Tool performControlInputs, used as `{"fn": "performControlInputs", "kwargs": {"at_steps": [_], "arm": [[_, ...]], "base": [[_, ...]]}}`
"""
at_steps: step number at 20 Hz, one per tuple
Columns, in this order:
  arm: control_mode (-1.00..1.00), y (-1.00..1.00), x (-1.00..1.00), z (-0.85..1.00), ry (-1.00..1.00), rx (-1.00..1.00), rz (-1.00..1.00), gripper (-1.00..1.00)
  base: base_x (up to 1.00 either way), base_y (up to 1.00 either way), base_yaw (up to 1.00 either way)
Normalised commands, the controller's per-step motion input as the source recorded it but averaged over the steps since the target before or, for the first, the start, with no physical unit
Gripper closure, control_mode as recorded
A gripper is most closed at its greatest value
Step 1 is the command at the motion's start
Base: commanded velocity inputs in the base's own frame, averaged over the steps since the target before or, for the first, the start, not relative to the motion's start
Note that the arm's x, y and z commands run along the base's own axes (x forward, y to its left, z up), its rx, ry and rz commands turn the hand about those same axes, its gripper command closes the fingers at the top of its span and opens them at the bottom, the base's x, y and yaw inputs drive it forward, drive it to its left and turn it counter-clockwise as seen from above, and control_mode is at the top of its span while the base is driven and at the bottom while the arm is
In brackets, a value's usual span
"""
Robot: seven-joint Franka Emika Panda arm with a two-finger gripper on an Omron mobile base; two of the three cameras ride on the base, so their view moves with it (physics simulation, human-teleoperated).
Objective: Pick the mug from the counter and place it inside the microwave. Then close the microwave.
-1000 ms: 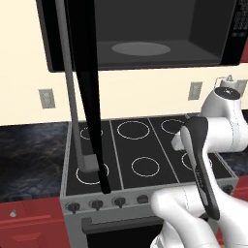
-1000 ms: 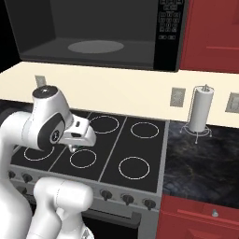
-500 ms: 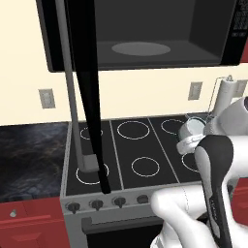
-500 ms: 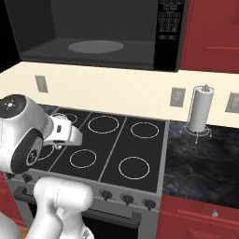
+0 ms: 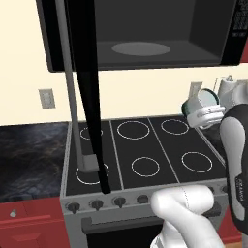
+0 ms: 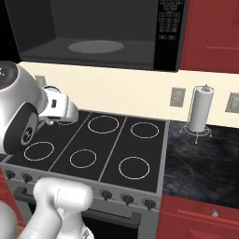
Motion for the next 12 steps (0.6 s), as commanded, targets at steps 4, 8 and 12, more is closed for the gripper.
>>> {"fn": "performControlInputs", "kwargs": {"at_steps": [4, 8, 12], "arm": [[-1.0, 0.15, 0.0, 0.52, -0.03, 0.0, 0.0, 1.0], [-1.0, 0.2, 0.0, 0.06, -0.16, 0.0, 0.0, 1.0], [-1.0, 0.09, 0.12, 0.0, -0.33, 0.0, 0.0, 1.0]], "base": [[0.0, 0.0, 0.0], [0.0, 0.0, 0.0], [0.0, 0.0, 0.0]]}}
